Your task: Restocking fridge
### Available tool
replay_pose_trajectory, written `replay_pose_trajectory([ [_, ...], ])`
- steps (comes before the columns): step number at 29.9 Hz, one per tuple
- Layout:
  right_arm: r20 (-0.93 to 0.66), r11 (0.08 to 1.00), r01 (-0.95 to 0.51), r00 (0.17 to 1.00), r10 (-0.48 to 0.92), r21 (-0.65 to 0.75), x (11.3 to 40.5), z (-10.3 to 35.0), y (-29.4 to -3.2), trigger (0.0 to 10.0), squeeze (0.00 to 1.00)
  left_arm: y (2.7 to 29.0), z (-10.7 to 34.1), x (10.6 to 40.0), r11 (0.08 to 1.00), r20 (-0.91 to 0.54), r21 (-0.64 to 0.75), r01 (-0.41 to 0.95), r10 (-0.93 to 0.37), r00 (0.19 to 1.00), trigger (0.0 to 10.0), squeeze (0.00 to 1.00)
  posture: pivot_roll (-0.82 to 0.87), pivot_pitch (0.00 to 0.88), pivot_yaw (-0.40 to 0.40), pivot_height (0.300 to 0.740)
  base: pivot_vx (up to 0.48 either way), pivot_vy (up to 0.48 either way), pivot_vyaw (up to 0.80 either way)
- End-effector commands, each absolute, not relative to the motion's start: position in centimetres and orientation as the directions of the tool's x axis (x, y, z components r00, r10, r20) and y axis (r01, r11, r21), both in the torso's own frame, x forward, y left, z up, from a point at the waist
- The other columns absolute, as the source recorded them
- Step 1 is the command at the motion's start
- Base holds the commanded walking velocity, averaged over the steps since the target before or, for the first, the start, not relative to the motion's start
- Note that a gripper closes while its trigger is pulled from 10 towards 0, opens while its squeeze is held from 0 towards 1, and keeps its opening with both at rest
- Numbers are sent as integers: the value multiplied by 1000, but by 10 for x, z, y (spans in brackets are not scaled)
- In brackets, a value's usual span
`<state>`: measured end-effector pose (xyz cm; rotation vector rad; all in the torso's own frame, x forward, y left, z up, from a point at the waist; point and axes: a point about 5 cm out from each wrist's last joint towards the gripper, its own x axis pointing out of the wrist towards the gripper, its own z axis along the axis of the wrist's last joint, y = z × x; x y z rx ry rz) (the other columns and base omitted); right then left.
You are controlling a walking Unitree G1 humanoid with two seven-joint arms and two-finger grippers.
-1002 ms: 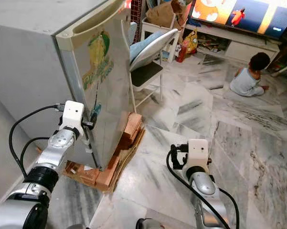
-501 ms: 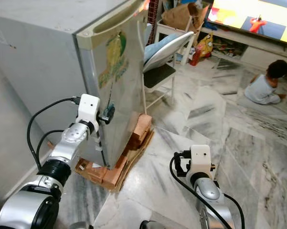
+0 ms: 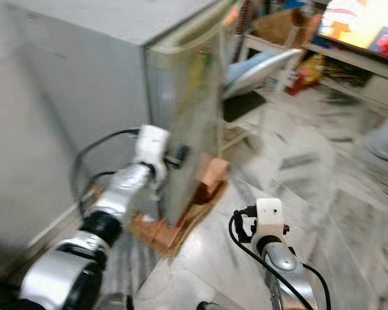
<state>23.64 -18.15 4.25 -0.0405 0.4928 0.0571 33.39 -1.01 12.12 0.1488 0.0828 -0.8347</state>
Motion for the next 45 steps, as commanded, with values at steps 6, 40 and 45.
replay_pose_trajectory([
  [6,-517,998,-63,855,45,-18,228,35,-185,10000,0,-79,174,304,461,88,172,870,-887,453,10000,0,-31,31,-67,740,0,0,0],
  [40,-352,1000,22,936,-21,-2,248,57,-186,10000,0,64,120,310,823,-4,87,562,-563,826,10000,0,10,22,-67,740,154,-225,-157],
  [45,-217,999,30,976,-33,-20,262,82,-183,10000,0,111,109,304,919,-65,121,374,-369,927,10000,0,62,28,-67,740,320,-355,-348],
])
